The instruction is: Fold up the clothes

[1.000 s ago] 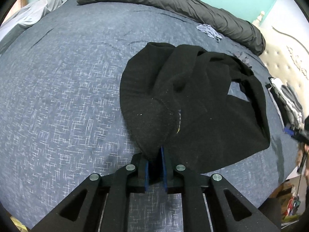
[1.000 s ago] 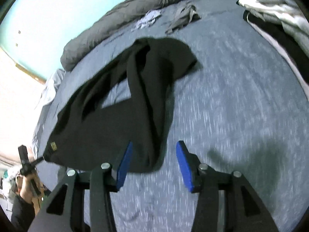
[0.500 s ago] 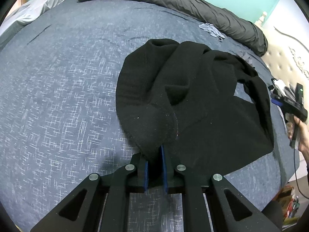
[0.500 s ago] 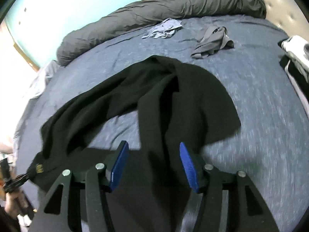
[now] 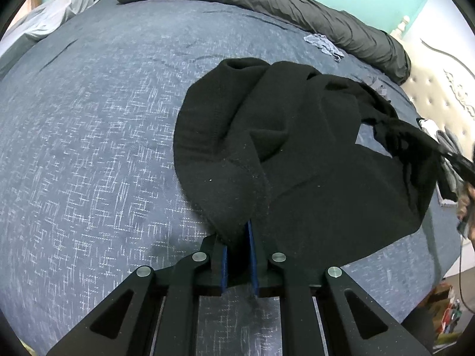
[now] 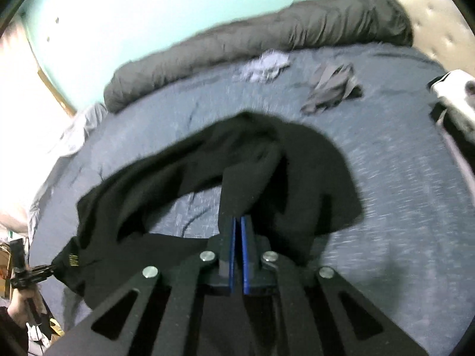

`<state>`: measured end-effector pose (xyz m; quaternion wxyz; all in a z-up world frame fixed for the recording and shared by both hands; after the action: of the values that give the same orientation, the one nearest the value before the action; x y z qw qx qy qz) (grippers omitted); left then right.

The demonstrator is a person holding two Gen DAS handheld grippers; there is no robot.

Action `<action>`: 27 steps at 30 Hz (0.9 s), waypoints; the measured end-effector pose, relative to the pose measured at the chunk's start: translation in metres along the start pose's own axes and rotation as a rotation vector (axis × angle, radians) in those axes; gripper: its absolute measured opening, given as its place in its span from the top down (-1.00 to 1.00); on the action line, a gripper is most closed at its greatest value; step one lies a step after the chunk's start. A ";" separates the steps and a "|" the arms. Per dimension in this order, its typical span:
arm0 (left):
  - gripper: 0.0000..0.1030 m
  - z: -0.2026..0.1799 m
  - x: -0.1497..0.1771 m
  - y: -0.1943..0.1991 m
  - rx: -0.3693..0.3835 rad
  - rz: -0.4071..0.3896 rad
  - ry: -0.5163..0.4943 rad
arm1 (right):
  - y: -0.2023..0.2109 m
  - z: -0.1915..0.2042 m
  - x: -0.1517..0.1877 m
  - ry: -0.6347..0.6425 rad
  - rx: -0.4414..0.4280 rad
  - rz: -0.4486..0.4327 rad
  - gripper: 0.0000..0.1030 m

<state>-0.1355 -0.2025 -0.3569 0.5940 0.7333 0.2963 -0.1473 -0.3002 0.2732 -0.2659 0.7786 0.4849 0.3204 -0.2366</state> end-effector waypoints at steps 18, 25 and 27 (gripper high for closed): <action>0.77 -0.015 0.002 0.031 -0.028 -0.024 0.003 | 0.152 -0.103 0.102 -0.139 0.108 0.022 0.94; 0.77 -0.010 0.001 0.030 -0.043 -0.019 -0.003 | 0.139 -0.108 0.172 -0.148 0.035 0.203 0.87; 0.77 -0.009 0.000 0.029 -0.044 -0.020 -0.002 | 0.147 -0.111 0.168 -0.140 0.040 0.188 0.84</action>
<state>-0.1192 -0.1975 -0.3317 0.6088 0.7168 0.3064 -0.1473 -0.1157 0.4256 -0.3355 0.8080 0.5107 0.2133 -0.2021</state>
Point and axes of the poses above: each gripper's, at about its wrist camera, not at the fingertips, and y roughly against the way its jaws point, z to its left, x to its underside, the point moved 8 cm from there along -y, roughly the way its jaws point, and after that the axes turned 8 degrees about -z, right-handed, at the moved point
